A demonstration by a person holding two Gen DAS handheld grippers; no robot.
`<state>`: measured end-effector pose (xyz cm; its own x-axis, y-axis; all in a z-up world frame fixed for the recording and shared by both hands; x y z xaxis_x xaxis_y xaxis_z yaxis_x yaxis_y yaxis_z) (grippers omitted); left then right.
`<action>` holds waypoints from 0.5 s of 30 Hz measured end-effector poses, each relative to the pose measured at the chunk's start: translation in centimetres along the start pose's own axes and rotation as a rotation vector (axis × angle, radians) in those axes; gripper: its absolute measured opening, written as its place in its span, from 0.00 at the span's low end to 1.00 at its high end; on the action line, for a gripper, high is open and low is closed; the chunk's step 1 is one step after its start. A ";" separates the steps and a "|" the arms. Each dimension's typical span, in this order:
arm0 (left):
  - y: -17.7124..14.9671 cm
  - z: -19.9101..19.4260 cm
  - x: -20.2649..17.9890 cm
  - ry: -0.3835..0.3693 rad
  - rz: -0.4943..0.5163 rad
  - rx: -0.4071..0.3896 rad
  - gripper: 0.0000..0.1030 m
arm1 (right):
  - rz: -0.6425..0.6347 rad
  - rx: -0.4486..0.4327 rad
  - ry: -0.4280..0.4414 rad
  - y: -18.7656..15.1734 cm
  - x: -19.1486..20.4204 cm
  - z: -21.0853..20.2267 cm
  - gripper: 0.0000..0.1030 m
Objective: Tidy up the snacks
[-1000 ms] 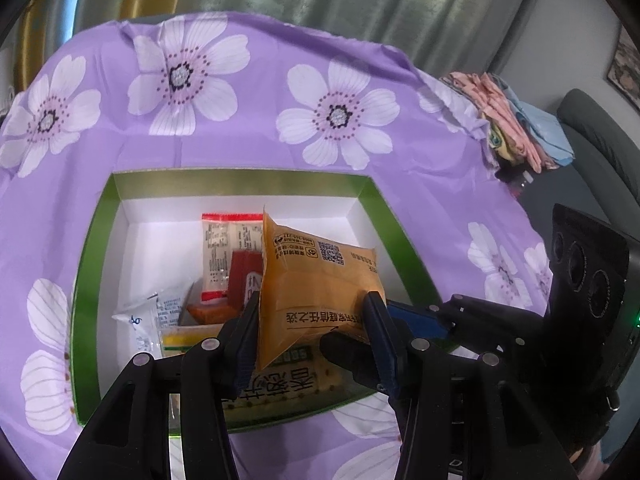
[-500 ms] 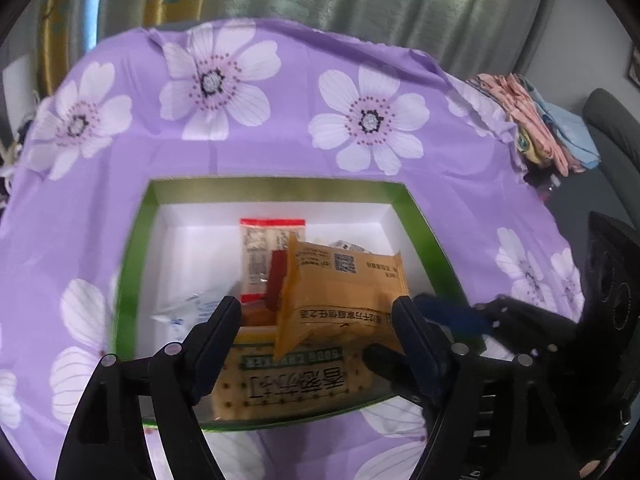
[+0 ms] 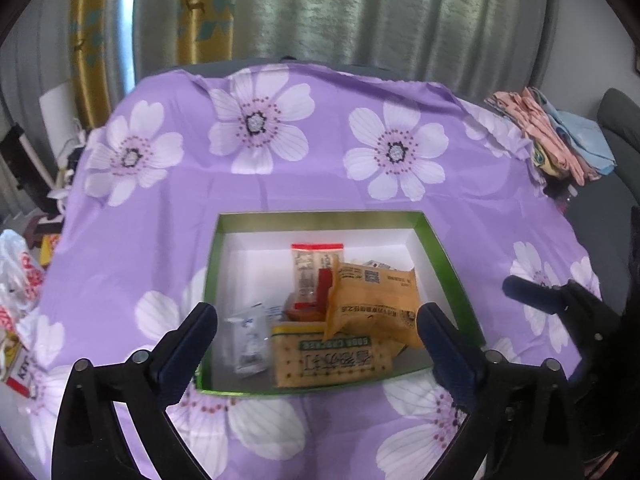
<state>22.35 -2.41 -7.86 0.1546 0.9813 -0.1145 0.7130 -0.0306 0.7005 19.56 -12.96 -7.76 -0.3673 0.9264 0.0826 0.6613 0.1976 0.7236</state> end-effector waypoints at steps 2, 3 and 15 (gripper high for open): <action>0.1 -0.8 0.1 0.018 0.001 -0.007 0.98 | -0.007 0.000 0.000 0.4 0.4 -0.7 1.00; 0.2 -1.5 0.2 0.020 -0.001 -0.009 0.98 | -0.012 0.002 -0.003 0.6 0.5 -1.1 1.00; 1.1 -6.5 -0.1 0.015 -0.016 -0.059 0.99 | -0.059 -0.027 -0.046 2.5 2.0 -5.5 1.00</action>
<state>18.67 -1.28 -2.48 0.1333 0.9843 -0.1156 0.6736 -0.0044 0.7391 16.87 -12.39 -2.06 -0.3741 0.9273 0.0082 0.6211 0.2440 0.7448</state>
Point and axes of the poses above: each gripper's, at about its wrist camera, not at the fingertips, and z roughly the way its jaws point, x to its left, y to its top, the point moved 8 cm from there along z, roughly the way its jaws point, and after that the axes turned 2 degrees about -x, right-handed, at the moved point
